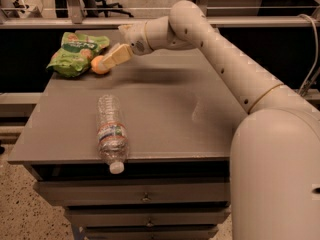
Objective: Move orange near green rice chip bag
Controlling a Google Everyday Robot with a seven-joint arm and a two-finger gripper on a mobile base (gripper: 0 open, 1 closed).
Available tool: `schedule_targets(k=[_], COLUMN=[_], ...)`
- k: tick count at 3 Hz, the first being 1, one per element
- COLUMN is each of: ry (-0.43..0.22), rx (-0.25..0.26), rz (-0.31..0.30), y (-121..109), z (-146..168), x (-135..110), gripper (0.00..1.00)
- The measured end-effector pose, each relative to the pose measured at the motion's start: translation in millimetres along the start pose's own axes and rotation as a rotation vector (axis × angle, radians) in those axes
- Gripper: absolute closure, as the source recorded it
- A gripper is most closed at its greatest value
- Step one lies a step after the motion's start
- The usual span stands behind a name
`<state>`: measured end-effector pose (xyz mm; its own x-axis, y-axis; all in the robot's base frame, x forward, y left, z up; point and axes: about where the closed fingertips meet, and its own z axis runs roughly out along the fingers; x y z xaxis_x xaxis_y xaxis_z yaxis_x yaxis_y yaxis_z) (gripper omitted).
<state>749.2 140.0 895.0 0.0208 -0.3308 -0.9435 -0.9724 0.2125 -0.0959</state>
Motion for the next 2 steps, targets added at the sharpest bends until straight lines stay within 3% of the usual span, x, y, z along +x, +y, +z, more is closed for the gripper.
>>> schedule_targets(k=[1,2], ry=[0.036,0.057], rx=[0.142,0.342], rz=[-0.06,-0.079], y=[-19.5,-31.7], z=[-77.6,-177.4], x=[-12.2,-29.1], gripper=[0.0,0.0])
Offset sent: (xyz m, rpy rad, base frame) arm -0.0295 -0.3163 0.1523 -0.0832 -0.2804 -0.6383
